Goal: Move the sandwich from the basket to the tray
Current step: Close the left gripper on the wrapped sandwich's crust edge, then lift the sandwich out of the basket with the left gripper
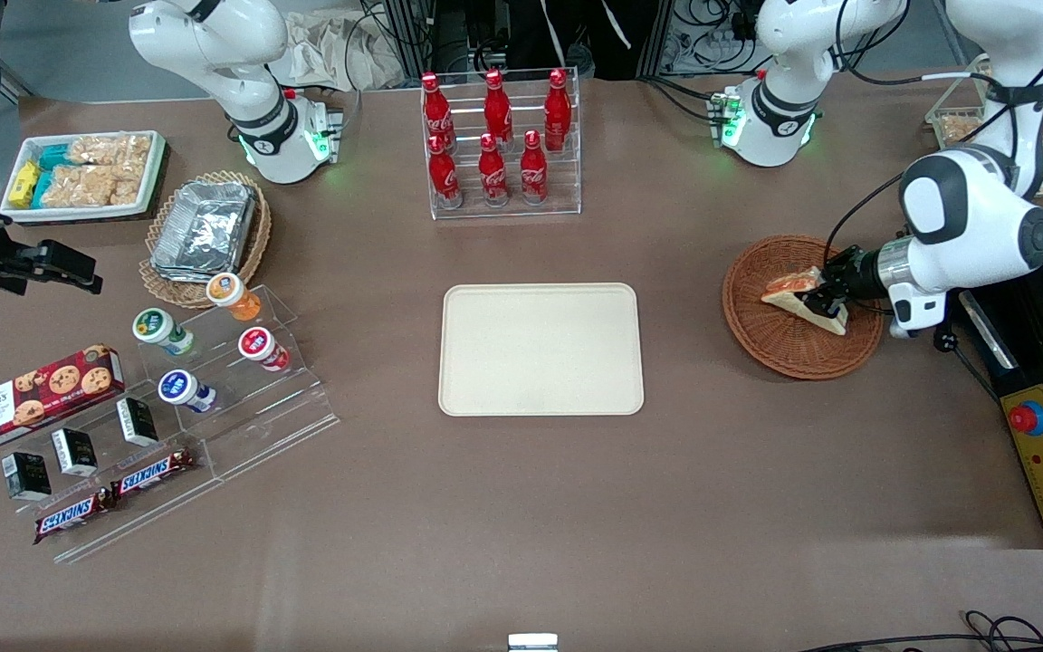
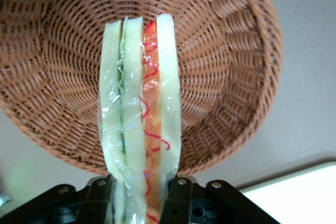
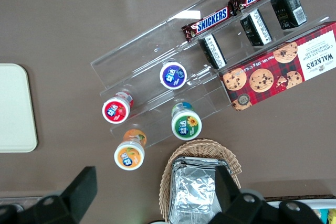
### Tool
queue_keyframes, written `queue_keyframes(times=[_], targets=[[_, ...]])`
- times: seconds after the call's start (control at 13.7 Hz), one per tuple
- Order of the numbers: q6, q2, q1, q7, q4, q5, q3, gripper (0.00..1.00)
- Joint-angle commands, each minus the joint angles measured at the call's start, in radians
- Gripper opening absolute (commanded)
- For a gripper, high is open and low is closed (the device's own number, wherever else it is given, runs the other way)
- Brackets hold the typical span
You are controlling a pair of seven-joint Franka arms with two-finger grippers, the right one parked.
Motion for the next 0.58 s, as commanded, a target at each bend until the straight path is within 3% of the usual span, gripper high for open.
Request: queue_keyframes(times=[0.0,0.22,0.51], targets=[[-0.167,-0.025,0.005,-0.010,0.128,0.065,0.003,0.32],[-0.340,-0.019,0.006,-0.010,0.295,0.121,0.003,0.32],[-0.459,-0.011,-0.001,0.000,0.461,0.138,0.000,0.32]])
